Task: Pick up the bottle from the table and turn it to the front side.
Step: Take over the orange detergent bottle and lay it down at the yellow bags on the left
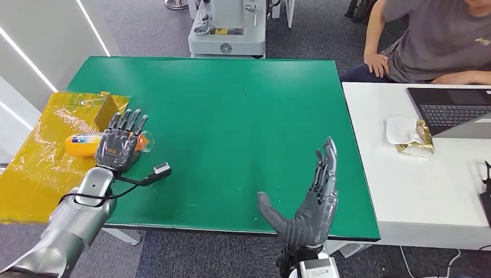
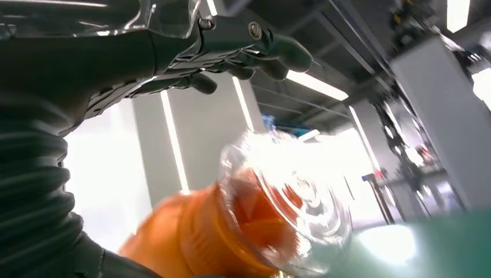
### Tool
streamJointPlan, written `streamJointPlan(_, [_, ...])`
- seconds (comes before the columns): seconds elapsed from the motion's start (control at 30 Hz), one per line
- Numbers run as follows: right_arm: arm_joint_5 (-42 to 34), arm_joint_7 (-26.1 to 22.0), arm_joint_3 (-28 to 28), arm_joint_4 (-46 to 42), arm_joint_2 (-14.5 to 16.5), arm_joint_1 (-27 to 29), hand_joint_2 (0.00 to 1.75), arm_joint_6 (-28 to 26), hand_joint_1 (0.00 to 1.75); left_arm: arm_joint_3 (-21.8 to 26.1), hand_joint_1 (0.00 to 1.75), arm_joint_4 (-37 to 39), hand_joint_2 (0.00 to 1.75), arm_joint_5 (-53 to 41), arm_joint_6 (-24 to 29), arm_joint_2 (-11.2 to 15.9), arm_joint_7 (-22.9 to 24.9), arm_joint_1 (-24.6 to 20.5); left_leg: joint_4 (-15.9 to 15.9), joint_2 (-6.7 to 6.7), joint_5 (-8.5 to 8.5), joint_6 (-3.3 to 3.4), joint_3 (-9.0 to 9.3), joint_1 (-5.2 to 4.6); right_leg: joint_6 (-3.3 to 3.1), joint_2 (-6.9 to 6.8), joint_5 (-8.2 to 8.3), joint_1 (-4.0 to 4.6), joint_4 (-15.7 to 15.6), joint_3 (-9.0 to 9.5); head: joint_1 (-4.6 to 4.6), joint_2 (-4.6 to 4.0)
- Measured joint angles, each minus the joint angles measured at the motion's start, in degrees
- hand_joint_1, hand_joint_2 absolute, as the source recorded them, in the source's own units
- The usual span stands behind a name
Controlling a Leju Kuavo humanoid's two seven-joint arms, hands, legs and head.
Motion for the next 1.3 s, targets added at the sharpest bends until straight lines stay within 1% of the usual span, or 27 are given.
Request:
streamJointPlan(0.07, [-0.2,0.0,0.2,0.3,0.0,-0.1,1.75,0.0,0.0,2.7,0.0,-7.9,1.75,0.0,0.1,-0.1,-2.4,2.0,0.0,0.01,0.0,0.0,0.0,0.0,0.0,0.01,0.0,0.0,0.0,-0.01,-0.01,0.0])
streamJointPlan(0.17, [-0.7,0.0,0.5,0.8,0.0,-0.6,1.75,0.0,0.0,7.9,0.0,-19.8,1.75,0.2,0.4,-1.5,-9.1,4.4,0.0,0.01,0.0,0.0,-0.01,-0.01,0.0,0.01,0.0,-0.01,0.0,0.0,0.01,0.0])
streamJointPlan(0.23, [-0.9,0.0,0.6,1.2,0.0,-0.8,1.75,0.0,0.0,11.2,0.0,-26.0,1.75,0.4,0.5,-2.6,-12.8,5.2,0.0,0.01,-0.01,0.0,-0.01,-0.01,0.0,0.01,0.0,-0.01,0.0,0.01,0.01,0.0])
streamJointPlan(0.33, [-1.0,0.0,0.8,1.6,0.0,-1.1,1.75,0.0,0.0,15.1,0.0,-32.4,1.75,0.7,0.5,-4.0,-16.5,5.9,0.0,0.0,0.0,0.0,0.0,0.0,0.0,-0.02,0.0,-0.01,0.0,0.02,-0.01,0.0])
streamJointPlan(0.43, [-1.1,0.0,0.9,1.9,0.0,-1.2,1.75,0.0,0.0,19.5,0.0,-36.9,1.75,1.3,0.5,-6.6,-25.3,6.2,0.0,-0.06,0.01,0.0,0.0,0.01,0.0,-0.11,0.0,0.0,0.0,0.03,0.01,0.0])
streamJointPlan(0.47, [-1.1,0.0,0.9,2.0,0.0,-1.3,1.75,0.0,0.0,21.0,0.0,-38.0,1.75,1.4,0.5,-7.6,-27.5,6.2,0.0,-0.06,0.01,0.0,0.01,0.01,0.0,-0.1,0.01,0.0,0.0,0.03,0.02,0.0])
streamJointPlan(0.5, [-1.0,0.0,0.9,2.0,0.0,-1.3,1.75,0.0,0.0,22.3,0.0,-38.9,1.75,1.5,0.5,-8.4,-28.4,6.2,0.0,-0.03,0.01,0.0,0.02,0.01,-0.01,-0.07,0.01,0.0,0.0,0.04,0.0,0.0])
streamJointPlan(0.63, [-0.7,0.0,0.9,2.0,0.0,-1.3,1.75,0.1,0.0,24.7,0.0,-40.4,1.75,2.1,0.5,-10.9,-29.1,6.1,0.0,-0.04,0.01,0.0,0.04,0.0,-0.01,-0.07,0.01,0.0,0.0,0.05,0.01,0.0])
streamJointPlan(0.77, [-0.7,0.0,0.9,2.0,0.0,-1.3,1.75,0.1,0.0,26.2,0.0,-40.8,1.75,4.0,0.5,-12.7,-29.7,6.1,0.0,-0.03,0.0,0.0,0.04,0.0,-0.01,-0.05,0.01,0.0,0.0,0.06,0.01,0.0])
streamJointPlan(0.83, [-0.7,0.0,0.8,2.0,0.0,-1.3,1.75,0.1,0.0,26.4,0.0,-41.4,1.75,8.5,0.5,-13.4,-29.8,6.1,0.0,-0.03,0.0,0.0,0.04,0.0,-0.01,-0.05,0.01,0.0,0.0,0.06,0.0,0.0])
streamJointPlan(0.87, [-0.8,0.0,0.8,2.0,0.0,-1.3,1.75,0.1,0.0,26.3,0.0,-41.9,1.75,12.2,0.5,-13.8,-29.8,6.1,0.0,-0.04,0.0,0.0,0.04,0.01,-0.01,-0.06,0.01,0.0,0.0,0.06,0.0,0.0])
streamJointPlan(0.97, [-1.2,0.0,0.8,2.3,0.0,-1.4,1.75,0.1,0.0,24.5,0.0,-44.4,1.75,27.2,0.5,-15.4,-29.8,6.2,0.0,-0.07,0.0,0.0,0.04,0.0,0.0,-0.08,0.01,0.0,0.0,0.06,-0.01,0.0])
streamJointPlan(1.07, [-1.4,0.0,0.9,2.8,0.1,-1.7,1.75,0.1,0.0,19.5,0.0,-47.2,1.75,43.6,0.5,-17.6,-29.9,6.2,0.0,-0.14,0.0,0.01,0.01,0.0,0.01,-0.19,0.0,0.0,-0.1,0.09,0.01,0.0])
streamJointPlan(1.2, [-1.8,0.0,0.9,3.5,0.2,-2.0,1.75,0.1,0.0,13.2,0.0,-49.6,1.75,54.5,0.5,-19.6,-30.3,6.4,0.0,-0.12,-0.01,0.02,0.02,-0.02,0.02,-0.18,0.01,-0.01,-0.1,0.12,0.01,0.0])
streamJointPlan(1.23, [-1.9,0.0,0.9,3.7,0.2,-2.0,1.75,0.1,0.0,11.5,0.0,-50.1,1.75,59.3,0.4,-19.9,-30.4,6.6,0.0,-0.11,-0.02,0.03,0.04,-0.03,0.02,-0.16,0.02,-0.02,-0.1,0.12,0.0,0.0])
streamJointPlan(1.3, [-2.0,0.0,1.0,4.0,0.2,-2.1,1.75,0.1,0.0,7.2,0.0,-51.4,1.75,72.2,-0.8,-20.3,-30.4,7.6,0.0,-0.12,-0.03,0.04,0.05,-0.02,0.02,-0.19,0.01,-0.02,-0.1,0.13,-0.01,0.0])
